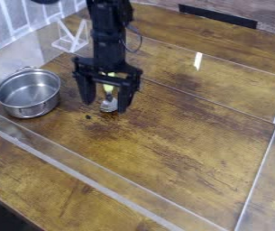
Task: Move the green spoon to the right
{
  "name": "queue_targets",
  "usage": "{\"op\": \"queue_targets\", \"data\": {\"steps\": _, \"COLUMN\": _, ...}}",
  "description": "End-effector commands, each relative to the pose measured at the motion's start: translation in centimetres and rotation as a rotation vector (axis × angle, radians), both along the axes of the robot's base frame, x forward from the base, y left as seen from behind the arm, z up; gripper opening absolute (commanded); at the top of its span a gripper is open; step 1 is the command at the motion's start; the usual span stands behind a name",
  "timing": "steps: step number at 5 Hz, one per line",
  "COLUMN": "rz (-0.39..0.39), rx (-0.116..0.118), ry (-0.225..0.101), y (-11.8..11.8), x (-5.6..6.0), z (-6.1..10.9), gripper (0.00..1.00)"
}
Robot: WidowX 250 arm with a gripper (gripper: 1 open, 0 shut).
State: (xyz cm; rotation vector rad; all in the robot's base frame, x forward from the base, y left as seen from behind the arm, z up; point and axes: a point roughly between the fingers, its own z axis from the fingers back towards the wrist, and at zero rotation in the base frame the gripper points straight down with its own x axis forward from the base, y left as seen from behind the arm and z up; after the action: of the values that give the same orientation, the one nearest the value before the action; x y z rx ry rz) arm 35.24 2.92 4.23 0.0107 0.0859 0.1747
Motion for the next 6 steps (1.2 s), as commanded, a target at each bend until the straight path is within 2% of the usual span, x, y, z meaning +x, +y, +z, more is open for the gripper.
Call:
{"op": "queue_targets", "data": {"steps": 1, "rz": 0.053, "rx": 0.006, "ry": -0.062, "y": 1.1, "x": 0.4, "z": 2.0, "gripper": 0.00}}
{"op": "queue_targets", "data": {"steps": 2, "rz": 0.083, "rx": 0.008, "ry": -0.062, "y": 1.3, "x": -0.1, "z": 2.6, "gripper": 0.00}}
{"op": "queue_targets", "data": {"steps": 4, "rz": 0.153, "rx": 0.002, "ry": -0.106, "y": -1.2, "x": 1.1, "z": 7.5, "gripper": 0.00}}
{"op": "queue_targets", "data": {"steps": 5, "rz": 0.098, "rx": 0.000, "ry": -0.111, "y": -2.7, "x": 0.5, "z": 8.4, "gripper": 1.00}}
{"op": "queue_targets", "data": {"steps": 6, "rz": 0.117, "rx": -0.003, "ry": -0.113, "y": -2.7, "x": 0.0, "z": 8.4, "gripper": 1.00}}
